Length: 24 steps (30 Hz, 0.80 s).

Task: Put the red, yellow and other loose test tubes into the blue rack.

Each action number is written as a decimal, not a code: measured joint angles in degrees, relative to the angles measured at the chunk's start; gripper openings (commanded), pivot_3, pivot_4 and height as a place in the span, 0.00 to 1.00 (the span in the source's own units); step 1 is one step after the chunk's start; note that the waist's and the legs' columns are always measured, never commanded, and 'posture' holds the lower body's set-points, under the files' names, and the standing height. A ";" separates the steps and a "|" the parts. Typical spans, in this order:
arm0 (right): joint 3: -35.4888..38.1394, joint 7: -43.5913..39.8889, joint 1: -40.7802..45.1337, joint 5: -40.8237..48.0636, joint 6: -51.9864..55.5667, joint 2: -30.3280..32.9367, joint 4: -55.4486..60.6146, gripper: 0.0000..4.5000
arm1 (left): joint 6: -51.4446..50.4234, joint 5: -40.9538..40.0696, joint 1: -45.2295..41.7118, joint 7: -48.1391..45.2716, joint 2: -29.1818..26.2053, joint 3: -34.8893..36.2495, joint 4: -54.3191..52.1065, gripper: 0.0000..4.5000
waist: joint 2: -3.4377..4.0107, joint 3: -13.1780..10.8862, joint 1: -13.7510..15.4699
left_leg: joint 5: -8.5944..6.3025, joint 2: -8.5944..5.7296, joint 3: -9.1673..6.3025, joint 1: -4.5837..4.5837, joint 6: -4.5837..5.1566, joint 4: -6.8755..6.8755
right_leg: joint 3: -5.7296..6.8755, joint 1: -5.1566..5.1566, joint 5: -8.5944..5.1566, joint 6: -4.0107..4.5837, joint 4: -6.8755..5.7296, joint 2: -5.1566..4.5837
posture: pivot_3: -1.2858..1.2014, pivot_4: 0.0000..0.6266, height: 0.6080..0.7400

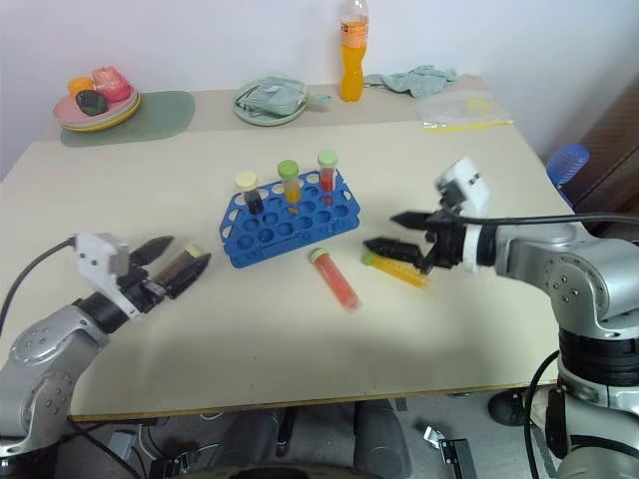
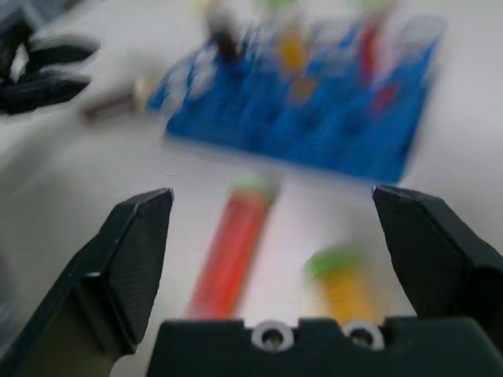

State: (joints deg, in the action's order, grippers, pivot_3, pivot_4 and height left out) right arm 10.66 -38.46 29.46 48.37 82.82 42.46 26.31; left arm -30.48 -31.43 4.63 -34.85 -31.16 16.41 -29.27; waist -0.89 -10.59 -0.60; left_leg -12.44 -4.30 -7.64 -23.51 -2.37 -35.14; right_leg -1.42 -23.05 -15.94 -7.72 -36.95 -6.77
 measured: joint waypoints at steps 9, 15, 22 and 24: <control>-9.71 28.21 8.18 16.30 9.32 -7.89 -7.18 1.00 | 3.79 2.64 0.40 -12.51 -6.98 -9.35 2.61 0.95 | 0.04 -0.02 -0.14 | 0.00 0.00 -0.03 -0.03 0.01 0.02 | -0.05 -0.08 -0.02 0.05 0.00 -0.03 | 0.52 0.24 1.00; -17.01 46.83 17.02 29.81 9.32 -8.33 -19.08 1.00 | 8.95 5.07 6.21 -16.10 -7.63 -12.19 1.89 0.95 | 0.05 -0.02 -0.23 | 0.00 0.02 -0.08 -0.05 0.01 0.11 | -0.07 -0.14 -0.02 0.06 0.02 -0.03 | 0.52 0.24 1.00; -21.27 60.99 18.91 37.40 9.32 -13.31 -28.99 1.00 | 11.92 5.41 10.78 -16.09 -7.06 -12.78 -1.46 0.95 | 0.06 -0.03 -0.26 | 0.01 0.01 -0.11 -0.08 0.02 0.09 | -0.07 -0.16 -0.02 0.05 0.01 -0.02 | 0.52 0.24 1.00; -21.45 64.40 19.46 39.23 9.32 -14.87 -31.47 1.00 | 12.43 5.94 11.63 -15.84 -7.02 -12.86 -1.63 0.95 | 0.07 -0.03 -0.32 | 0.01 0.02 -0.11 -0.08 0.02 0.11 | -0.06 -0.16 0.00 0.01 0.01 0.00 | 0.52 0.24 1.00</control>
State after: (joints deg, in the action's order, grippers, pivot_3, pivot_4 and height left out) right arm -10.78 25.94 48.92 87.60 92.14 27.59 -5.16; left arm -18.05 -25.49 16.26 -50.69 -38.18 3.55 -30.91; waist -0.82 -10.61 -0.92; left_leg -12.44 -4.28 -7.76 -23.59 -2.34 -35.03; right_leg -1.48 -23.22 -15.94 -7.71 -36.94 -6.77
